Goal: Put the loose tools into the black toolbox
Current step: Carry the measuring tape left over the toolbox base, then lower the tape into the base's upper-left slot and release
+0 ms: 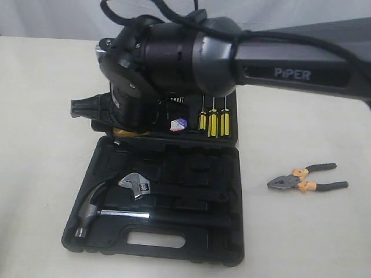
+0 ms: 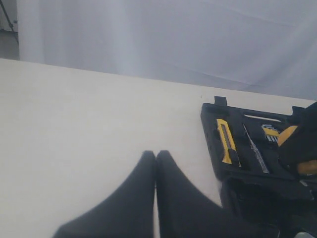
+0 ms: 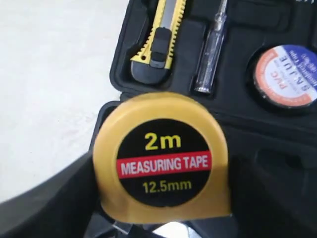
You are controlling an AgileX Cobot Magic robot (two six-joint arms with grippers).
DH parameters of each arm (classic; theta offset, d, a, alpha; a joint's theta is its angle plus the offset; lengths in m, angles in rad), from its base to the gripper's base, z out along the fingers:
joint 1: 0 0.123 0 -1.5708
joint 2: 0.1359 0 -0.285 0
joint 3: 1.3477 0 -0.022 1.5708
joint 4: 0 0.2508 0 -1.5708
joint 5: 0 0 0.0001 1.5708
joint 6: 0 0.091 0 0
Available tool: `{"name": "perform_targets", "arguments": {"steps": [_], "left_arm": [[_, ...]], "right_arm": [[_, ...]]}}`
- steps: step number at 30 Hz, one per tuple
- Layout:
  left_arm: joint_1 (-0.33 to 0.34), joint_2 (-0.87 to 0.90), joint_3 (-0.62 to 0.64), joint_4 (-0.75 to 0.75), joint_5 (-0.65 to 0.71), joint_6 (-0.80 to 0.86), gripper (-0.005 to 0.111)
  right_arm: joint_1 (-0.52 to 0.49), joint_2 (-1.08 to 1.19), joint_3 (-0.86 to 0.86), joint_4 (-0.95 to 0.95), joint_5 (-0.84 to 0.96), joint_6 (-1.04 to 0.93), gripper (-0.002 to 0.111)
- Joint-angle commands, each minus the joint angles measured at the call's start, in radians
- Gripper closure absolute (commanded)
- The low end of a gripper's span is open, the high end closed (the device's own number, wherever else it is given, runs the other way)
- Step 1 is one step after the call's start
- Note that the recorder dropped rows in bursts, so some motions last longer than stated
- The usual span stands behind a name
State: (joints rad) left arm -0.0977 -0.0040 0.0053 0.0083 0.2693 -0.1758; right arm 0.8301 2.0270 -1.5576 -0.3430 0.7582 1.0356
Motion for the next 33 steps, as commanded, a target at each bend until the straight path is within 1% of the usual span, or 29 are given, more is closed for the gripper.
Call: {"name": "perform_targets", "arguments": {"steps": [1, 8, 14, 21, 33], "left_arm": [[-0.006, 0.004, -0.005, -0.008, 0.003, 0.0, 0.107], [-0.006, 0.004, -0.005, -0.008, 0.003, 0.0, 0.107], [-0.006, 0.004, -0.005, -0.008, 0.003, 0.0, 0.107], [-0.006, 0.004, -0.005, -0.008, 0.003, 0.0, 0.107], [-0.006, 0.004, -0.005, -0.008, 0.003, 0.0, 0.107]], "right_arm": [[0.002, 0.04, -0.023, 0.054, -0.013, 0.023, 0.109], [0.005, 0.079, -0.023, 0.095, -0.029, 0.023, 0.109], [0.022, 0.09, -0.023, 0.099, -0.096, 0.023, 0.109], [0.026, 0.123, -0.023, 0.099, -0.103, 0.041, 0.109], [0.026, 0.136, -0.023, 0.035, -0.141, 0.046, 0.108]]}}
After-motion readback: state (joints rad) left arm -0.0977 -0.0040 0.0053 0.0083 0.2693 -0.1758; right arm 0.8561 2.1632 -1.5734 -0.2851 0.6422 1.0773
